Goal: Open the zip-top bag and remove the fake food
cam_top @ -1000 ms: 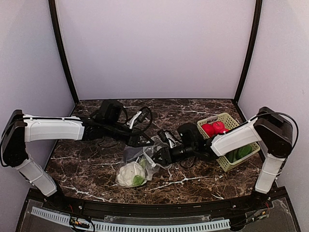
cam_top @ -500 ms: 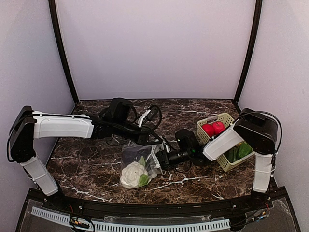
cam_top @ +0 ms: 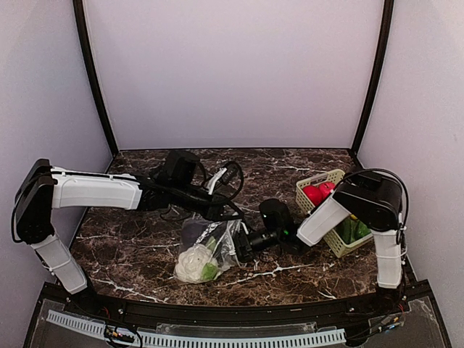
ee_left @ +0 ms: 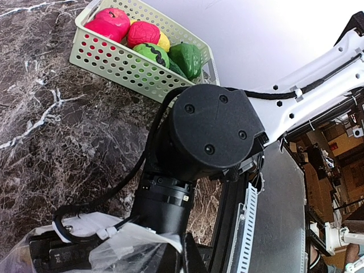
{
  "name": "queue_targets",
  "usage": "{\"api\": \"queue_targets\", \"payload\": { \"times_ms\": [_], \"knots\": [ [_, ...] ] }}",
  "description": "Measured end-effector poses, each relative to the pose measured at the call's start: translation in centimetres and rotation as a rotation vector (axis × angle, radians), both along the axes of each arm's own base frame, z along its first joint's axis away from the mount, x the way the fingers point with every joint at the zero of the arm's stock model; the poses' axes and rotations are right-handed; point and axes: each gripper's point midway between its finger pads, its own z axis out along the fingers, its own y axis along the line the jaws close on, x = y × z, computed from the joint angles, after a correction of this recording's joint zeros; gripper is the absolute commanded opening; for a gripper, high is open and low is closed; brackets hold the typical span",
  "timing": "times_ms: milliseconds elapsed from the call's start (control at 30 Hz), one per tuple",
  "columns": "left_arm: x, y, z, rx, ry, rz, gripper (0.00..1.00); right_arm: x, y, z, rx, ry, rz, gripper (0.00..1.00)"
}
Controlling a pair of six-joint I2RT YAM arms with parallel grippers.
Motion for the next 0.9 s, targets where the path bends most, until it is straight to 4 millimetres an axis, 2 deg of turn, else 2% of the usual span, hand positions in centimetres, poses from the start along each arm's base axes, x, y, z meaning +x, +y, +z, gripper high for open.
{"api": "queue_targets", "payload": {
  "times_ms": [200, 367, 567, 733, 900],
  "knots": [
    [-0.2, 0.3, -1.0, 0.015, 0.009, 0.004, 0.01, -0.6, 1.0, -0.5, 0.020, 0.035, 0.026, 0.60],
    [-0.5, 0.2, -1.4, 0.020, -0.001, 0.001, 0.01, -0.2, 1.6, -0.2, 0.030, 0.074, 0.003, 0.54],
    [-1.1, 0.1, -1.7, 0.020, -0.004, -0.011, 0.01, 0.7, 2.1, 0.0, 0.035, 0.074, -0.057, 0.57],
    [-1.3, 0.1, -1.9, 0.023, -0.006, -0.017, 0.01, 1.5, 2.7, -0.6, 0.007, 0.018, -0.140, 0.57],
    [-1.3, 0.2, -2.1, 0.026, -0.005, -0.019, 0.01, 2.2, 4.1, -0.3, -0.005, -0.049, -0.174, 0.50]
  ]
}}
